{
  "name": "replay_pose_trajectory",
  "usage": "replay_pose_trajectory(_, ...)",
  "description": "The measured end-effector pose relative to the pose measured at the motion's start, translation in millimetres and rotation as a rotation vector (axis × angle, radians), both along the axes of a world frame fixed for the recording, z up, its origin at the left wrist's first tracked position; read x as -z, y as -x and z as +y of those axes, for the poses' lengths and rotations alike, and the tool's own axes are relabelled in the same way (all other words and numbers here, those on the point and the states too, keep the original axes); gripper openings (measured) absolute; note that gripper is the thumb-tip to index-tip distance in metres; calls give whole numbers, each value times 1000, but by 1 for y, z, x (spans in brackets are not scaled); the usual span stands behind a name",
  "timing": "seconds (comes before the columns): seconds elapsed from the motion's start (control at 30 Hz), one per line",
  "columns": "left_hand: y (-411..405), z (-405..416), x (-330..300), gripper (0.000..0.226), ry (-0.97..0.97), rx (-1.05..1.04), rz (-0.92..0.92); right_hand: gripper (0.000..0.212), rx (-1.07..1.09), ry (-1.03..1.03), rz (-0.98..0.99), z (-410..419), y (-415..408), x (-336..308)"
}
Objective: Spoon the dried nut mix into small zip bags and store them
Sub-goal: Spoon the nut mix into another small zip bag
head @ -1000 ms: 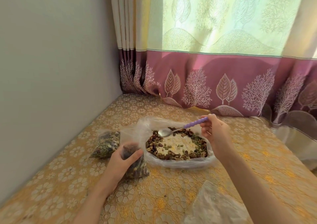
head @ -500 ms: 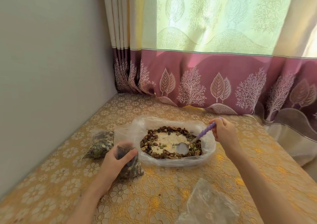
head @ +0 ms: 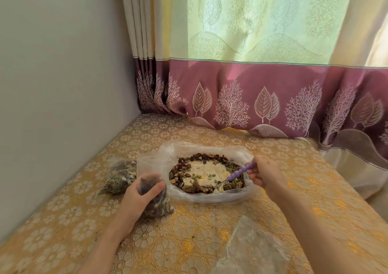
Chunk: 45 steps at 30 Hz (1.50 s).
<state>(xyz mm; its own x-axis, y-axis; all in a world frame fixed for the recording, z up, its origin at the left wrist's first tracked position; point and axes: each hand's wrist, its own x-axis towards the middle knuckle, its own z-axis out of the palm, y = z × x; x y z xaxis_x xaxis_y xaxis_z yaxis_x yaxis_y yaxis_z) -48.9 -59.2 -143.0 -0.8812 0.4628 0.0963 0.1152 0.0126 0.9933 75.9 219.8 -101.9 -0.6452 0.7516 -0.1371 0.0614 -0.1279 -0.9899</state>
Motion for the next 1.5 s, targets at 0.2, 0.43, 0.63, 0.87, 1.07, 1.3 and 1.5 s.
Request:
replay_pose_trajectory(0.2,0,0,-1,41,5,6,-4,25,53,81,49,0,0,0)
replay_pose_trajectory(0.43,1,0,0,44,0,26,-14,27,87,82,145,0,6,-15)
replay_pose_trajectory(0.63,1,-1,0,49,13,35,-11,25,36,105,279,-21,20,-51)
replay_pose_trajectory(0.87,2,-1,0,56,9,39,-16,30,-153,-46,327,-63,36,-77)
replay_pose_trajectory(1.07,2,-1,0,55,-10,43,-7,25,-258,-371,432,-93,40,-93)
replay_pose_trajectory(1.3,3,-1,1,81,-44,12,-30,22,-339,-585,492,-106,34,-100)
replay_pose_trajectory(1.5,3,0,0,80,-62,3,-30,25,-266,-469,544,-94,28,-91)
